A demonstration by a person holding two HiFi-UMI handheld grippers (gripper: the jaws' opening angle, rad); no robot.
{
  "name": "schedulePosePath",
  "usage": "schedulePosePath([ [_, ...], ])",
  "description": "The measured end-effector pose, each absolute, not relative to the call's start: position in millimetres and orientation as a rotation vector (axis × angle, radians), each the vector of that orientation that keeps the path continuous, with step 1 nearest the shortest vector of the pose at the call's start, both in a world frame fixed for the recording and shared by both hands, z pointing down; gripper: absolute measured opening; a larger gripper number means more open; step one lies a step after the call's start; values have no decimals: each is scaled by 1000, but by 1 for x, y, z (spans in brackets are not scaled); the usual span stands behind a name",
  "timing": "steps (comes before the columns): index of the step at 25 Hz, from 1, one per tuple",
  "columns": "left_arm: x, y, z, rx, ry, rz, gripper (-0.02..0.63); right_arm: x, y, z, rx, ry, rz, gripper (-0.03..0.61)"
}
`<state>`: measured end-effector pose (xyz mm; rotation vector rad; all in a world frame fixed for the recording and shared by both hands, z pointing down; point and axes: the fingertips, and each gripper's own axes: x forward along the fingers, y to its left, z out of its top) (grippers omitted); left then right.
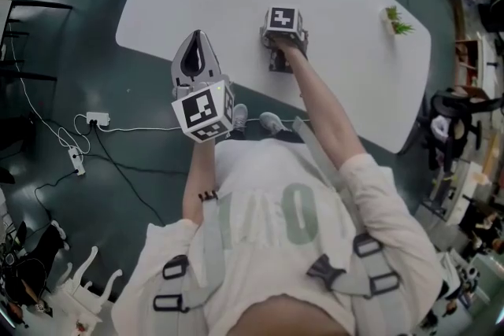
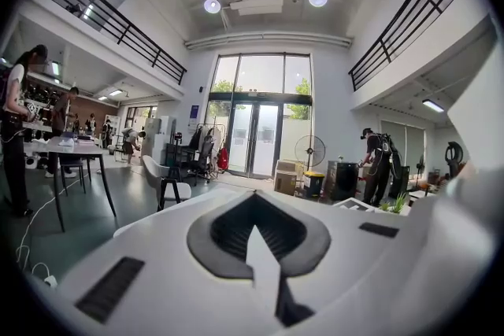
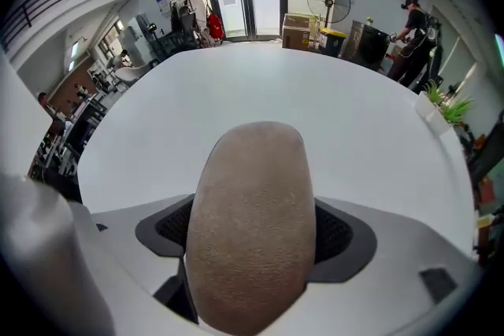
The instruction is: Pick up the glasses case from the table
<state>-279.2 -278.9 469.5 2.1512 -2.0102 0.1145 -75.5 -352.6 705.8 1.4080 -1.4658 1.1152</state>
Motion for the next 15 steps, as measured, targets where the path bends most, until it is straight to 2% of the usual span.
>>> schedulePosePath([
  [15, -288, -268, 484, 2105, -2017, 170, 3, -84, -357, 704, 1391, -1490, 1097, 387],
])
